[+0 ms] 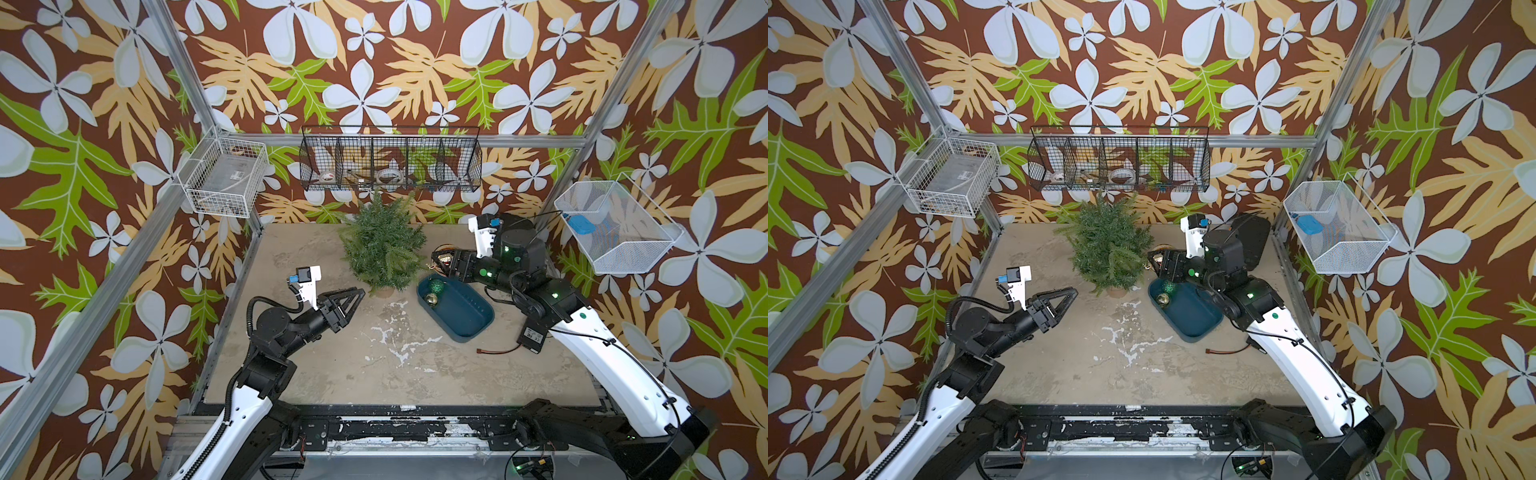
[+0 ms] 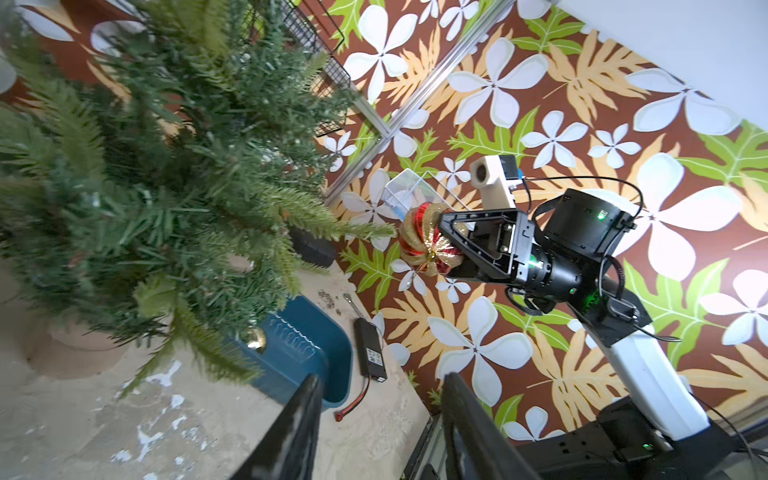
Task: Decorate the small christmas tree with ornaments
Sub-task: Pick up an ornament from the container, then hang an ornament on the christmas tree.
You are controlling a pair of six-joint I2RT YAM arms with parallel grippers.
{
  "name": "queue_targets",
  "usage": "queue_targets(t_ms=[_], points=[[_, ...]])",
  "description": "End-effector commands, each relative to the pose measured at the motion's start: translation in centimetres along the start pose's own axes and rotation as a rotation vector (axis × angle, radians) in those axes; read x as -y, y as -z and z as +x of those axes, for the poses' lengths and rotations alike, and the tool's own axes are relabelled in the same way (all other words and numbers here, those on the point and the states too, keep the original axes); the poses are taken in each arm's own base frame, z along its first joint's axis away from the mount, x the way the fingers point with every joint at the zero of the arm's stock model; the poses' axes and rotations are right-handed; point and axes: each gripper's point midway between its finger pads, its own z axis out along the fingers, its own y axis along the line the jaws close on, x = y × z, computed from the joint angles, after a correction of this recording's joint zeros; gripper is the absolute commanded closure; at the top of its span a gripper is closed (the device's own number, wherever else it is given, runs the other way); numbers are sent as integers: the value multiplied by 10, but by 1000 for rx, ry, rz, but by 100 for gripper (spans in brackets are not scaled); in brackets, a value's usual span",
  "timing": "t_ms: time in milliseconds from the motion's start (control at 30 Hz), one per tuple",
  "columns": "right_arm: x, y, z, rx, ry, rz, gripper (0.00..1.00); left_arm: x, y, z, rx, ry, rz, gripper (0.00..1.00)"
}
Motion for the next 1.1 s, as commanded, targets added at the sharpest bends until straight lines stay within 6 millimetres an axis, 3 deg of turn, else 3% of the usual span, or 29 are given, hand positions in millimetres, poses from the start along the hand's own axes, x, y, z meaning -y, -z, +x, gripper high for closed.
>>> queue_targets(t_ms=[0,433,667,1067], points=[[-18,4,-12,50,-11,-35,27,18,-4,-13,63,-14,43,53],[-52,5,-13,71,-77,-134,28,65,-49,4,45,-120,128,67],[-60,11,-15,82,-92,-159,28,70,-71,17,10,-131,131,74],[-61,8,-8,67,-116,-182,29,78,-81,27,-14,-139,161,80]])
